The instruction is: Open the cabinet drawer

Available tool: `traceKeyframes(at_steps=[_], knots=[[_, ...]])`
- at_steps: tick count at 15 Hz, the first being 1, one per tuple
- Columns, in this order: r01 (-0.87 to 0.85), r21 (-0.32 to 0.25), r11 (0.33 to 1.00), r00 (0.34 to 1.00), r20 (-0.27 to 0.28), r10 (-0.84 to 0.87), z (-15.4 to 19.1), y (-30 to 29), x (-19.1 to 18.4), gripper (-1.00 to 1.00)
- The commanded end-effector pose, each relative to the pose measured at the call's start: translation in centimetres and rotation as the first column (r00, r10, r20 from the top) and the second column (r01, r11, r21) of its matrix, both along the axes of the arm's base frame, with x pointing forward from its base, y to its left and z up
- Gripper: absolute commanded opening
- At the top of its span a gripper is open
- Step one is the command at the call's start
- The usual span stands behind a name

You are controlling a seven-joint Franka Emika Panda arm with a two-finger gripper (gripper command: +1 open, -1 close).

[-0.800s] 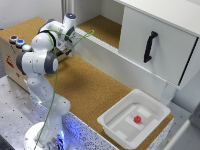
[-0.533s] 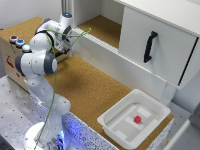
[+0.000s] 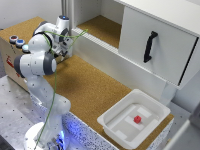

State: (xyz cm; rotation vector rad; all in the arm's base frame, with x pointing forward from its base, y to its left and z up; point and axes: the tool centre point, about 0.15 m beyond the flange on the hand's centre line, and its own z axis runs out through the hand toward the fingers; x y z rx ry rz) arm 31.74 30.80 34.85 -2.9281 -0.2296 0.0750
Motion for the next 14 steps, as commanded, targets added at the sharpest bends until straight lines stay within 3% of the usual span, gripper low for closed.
traceKeyframes(at_steps=[1, 4, 5, 9, 11, 14], knots=[[0.051, 0.066, 0.997, 0.998, 0.034, -0.053, -2.9, 2.3, 0.3, 1.0], [0.076, 0.078, 0.994, 0.995, 0.062, -0.081, -1.8, 3.7, 1.0, 1.0], [0.081, 0.057, 0.995, 0.994, 0.071, -0.085, -1.8, 4.3, 1.2, 1.0], [0.166, 0.062, 0.984, 0.985, 0.043, -0.169, -2.6, 4.6, 1.9, 1.0], [0.193, 0.092, 0.977, 0.981, 0.013, -0.195, -3.2, 4.3, 1.8, 1.0], [0.222, 0.19, 0.956, 0.975, -0.042, -0.218, -4.6, 3.8, 1.6, 1.0]])
